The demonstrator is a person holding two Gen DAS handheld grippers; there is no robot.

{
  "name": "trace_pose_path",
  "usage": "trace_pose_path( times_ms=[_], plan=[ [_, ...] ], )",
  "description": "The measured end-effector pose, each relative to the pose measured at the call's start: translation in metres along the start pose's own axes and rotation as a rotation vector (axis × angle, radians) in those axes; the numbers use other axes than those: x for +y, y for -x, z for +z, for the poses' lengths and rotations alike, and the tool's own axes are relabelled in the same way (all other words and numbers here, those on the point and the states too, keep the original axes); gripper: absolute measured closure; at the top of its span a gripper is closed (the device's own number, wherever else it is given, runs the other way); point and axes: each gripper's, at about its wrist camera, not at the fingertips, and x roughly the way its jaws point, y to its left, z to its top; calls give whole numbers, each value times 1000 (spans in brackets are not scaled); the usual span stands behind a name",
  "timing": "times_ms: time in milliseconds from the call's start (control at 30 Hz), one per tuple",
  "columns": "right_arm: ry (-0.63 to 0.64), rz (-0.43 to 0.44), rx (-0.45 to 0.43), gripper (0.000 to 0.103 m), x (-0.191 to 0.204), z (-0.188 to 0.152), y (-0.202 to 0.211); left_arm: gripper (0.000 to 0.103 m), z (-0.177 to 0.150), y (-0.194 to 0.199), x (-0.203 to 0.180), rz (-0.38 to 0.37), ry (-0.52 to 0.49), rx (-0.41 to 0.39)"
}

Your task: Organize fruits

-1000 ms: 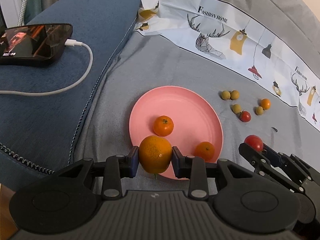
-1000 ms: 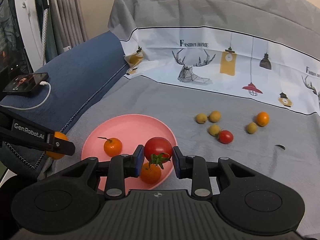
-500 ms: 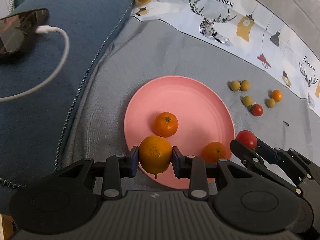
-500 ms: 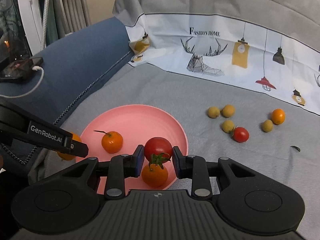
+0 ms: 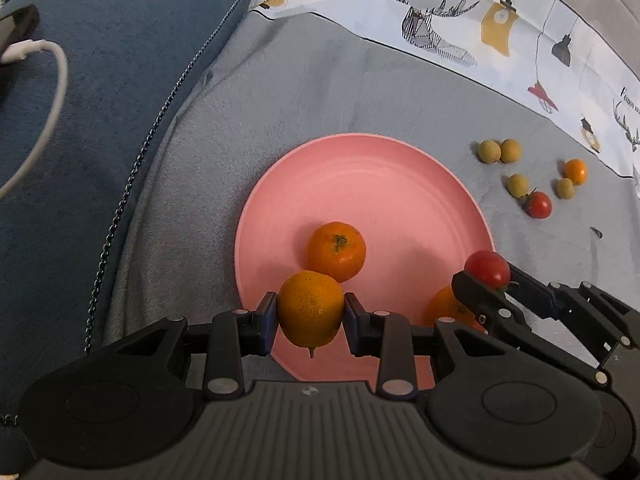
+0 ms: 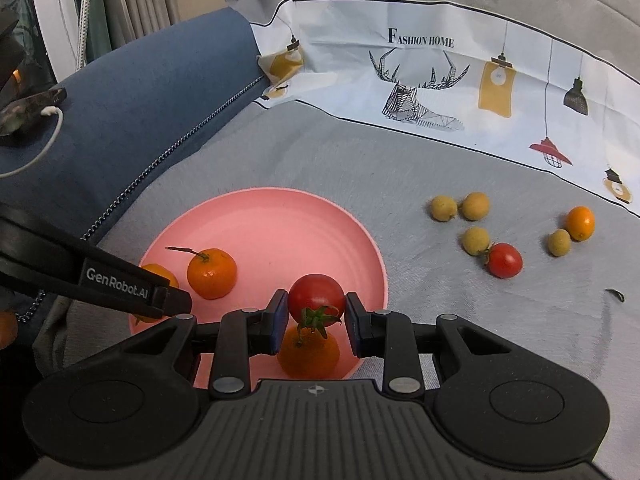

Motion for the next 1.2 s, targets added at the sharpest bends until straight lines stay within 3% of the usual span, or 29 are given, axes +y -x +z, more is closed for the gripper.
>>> trace_pose_path(
  times_ms=[67,133,200,267,333,467,767,1000,1200],
  plan=[
    [5,6,2,71,0,2,-4,65,1,-1,0,1,-10,-5],
    [6,23,1,70,0,6,-6,46,3,5,-1,5,-9,-44],
    [-7,22,-18,67,-4,11,-4,15,3,16,-2,74,-16,-115],
    [-30,2,-26,51,-10,16,0,0,2,24,0,134,-30,-164],
    [-65,-3,-22,33,-18,18,6,0,-2,32,4,122,-36,-189],
    [-83,9,-8,22,-22,7,28,0,-19,42,1,121,-66,-171],
    [-81,6,42,16,0,-32,89,0,-80,76,-6,161,-61,-132],
    [48,-36,-83,9,26,-41,147,0,-111,129,-8,193,-60,-241],
    [76,-62,-182,6,35,-48,192,0,-133,167,-21,202,-79,-335]
  ],
)
